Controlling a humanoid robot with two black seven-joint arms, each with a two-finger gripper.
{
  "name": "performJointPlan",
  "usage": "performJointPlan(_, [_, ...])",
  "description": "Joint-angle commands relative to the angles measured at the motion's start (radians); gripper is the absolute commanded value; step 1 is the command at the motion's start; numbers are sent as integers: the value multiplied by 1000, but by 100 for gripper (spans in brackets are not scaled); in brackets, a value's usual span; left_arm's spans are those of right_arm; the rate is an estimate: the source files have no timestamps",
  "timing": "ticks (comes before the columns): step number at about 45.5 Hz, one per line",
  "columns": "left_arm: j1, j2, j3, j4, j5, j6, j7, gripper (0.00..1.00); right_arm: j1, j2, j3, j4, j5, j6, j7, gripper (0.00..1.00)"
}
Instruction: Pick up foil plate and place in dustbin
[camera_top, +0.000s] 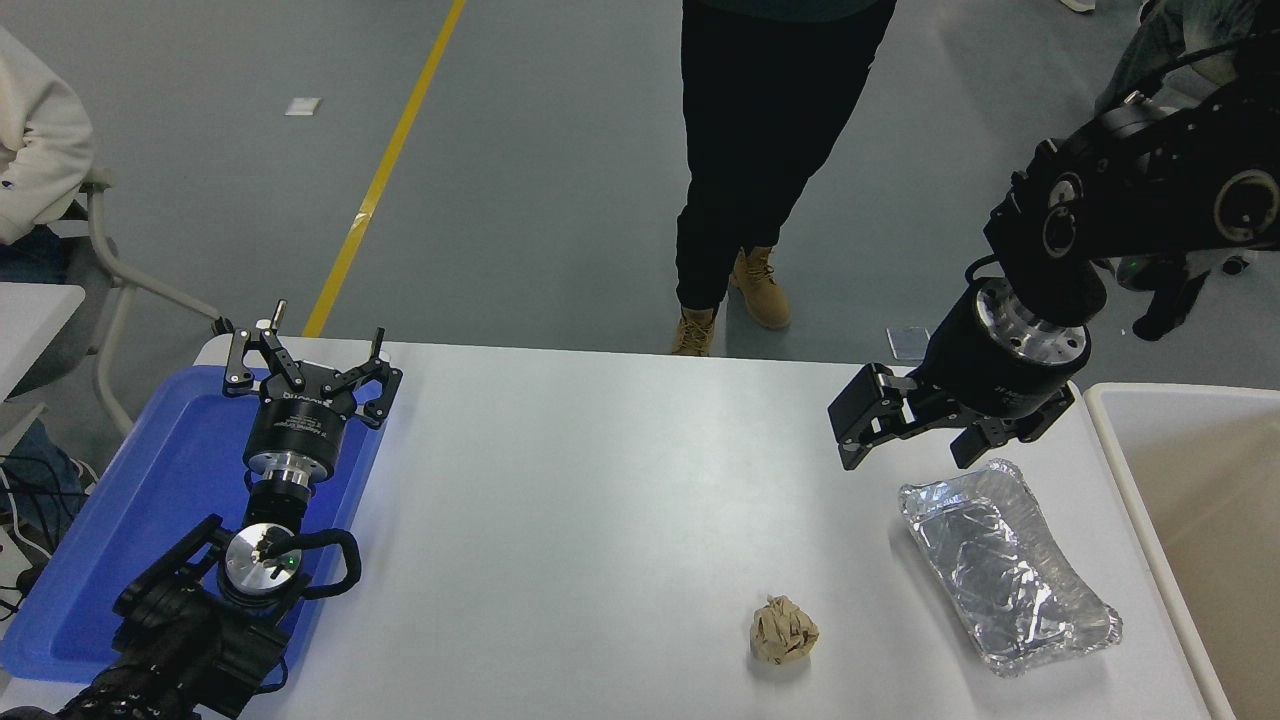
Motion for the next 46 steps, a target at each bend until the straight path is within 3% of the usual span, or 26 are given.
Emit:
performJointPlan(1, [1, 0, 0, -1, 3, 0, -2, 100, -4, 4, -6, -4, 3, -8, 0, 100])
performJointPlan(26, [1, 0, 0, 1, 0, 0, -2, 100, -34, -2, -7, -9, -19, -14, 0, 100])
performJointPlan(33, [1, 0, 0, -1, 0, 0, 0, 100, -48, -48, -7, -9, -25, -25, 2, 100])
performJointPlan(40, [1, 0, 0, -1, 0, 0, 0, 100, -103, -129, -4, -9, -123, -59, 5, 100])
performJointPlan(46, [1, 0, 0, -1, 0, 0, -2, 100, -192, -263, 2, -21, -320, -86, 5, 100])
